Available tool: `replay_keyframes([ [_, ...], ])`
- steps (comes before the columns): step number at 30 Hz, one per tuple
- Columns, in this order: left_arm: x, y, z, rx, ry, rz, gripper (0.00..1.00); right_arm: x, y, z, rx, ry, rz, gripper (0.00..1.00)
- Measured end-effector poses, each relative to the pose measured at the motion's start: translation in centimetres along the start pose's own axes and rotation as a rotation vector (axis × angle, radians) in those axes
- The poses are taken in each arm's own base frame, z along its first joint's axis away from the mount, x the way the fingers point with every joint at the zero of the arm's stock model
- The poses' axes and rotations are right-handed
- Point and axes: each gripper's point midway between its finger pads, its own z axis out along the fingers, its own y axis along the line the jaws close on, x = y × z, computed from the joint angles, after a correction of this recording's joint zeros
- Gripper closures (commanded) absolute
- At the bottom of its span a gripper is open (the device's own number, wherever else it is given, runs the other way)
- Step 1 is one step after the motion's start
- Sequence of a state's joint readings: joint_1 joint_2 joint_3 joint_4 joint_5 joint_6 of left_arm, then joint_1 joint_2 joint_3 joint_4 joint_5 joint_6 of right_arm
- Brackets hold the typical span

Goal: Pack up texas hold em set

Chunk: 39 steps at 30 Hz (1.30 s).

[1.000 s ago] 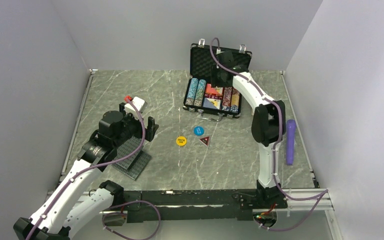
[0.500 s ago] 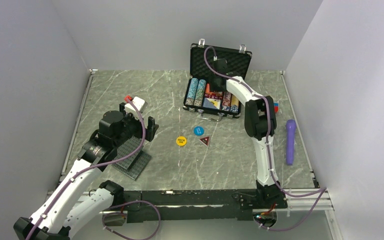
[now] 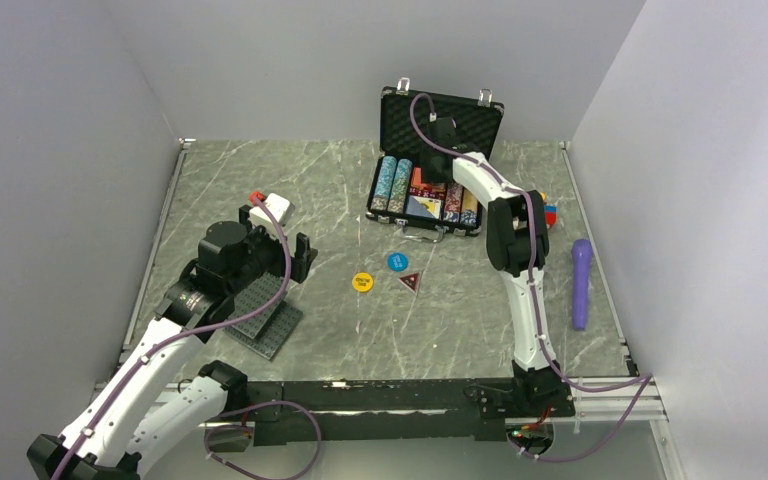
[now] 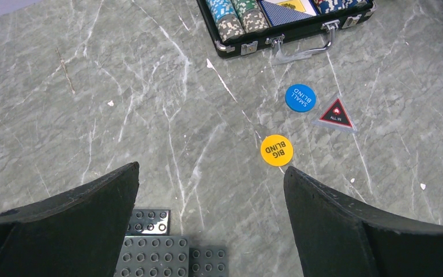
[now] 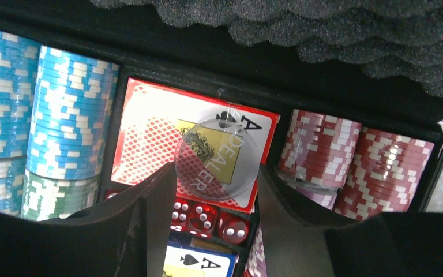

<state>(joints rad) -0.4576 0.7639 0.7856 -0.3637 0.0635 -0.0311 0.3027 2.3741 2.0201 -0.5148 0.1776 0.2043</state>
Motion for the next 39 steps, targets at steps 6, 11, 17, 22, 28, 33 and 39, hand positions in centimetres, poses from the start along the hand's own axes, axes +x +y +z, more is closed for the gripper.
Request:
replay_keyframes([
  [6, 0.0, 0.0, 0.0, 0.000, 0.000, 0.000, 0.01, -0.5, -0.1, 0.7, 0.002, -0.007, 0.005, 0.57],
  [11, 0.1, 0.0, 0.1, 0.000, 0.005, 0.000, 0.01, -0.4, -0.2, 0.7, 0.003, -0.006, 0.006, 0.46],
  [17, 0.1, 0.0, 0.1, 0.000, 0.005, 0.000, 0.00, -0.4, -0.2, 0.7, 0.003, -0.005, 0.002, 0.35],
  [22, 0.1, 0.0, 0.1, 0.000, 0.005, 0.000, 0.01, -0.5, -0.1, 0.6, 0.000, -0.005, 0.001, 0.32],
  [28, 0.1, 0.0, 0.1, 0.000, 0.005, 0.000, 0.01, -0.4, 0.1, 0.6, -0.012, -0.003, -0.009, 0.29],
  [33, 0.1, 0.0, 0.1, 0.000, 0.005, 0.000, 0.01, -0.5, 0.4, -0.7, -0.034, -0.009, -0.040, 0.27],
  [39, 0.1, 0.1, 0.1, -0.002, 0.005, -0.001, 0.00, -2.3, 0.9, -6.8, -0.064, -0.095, -0.051, 0.27],
])
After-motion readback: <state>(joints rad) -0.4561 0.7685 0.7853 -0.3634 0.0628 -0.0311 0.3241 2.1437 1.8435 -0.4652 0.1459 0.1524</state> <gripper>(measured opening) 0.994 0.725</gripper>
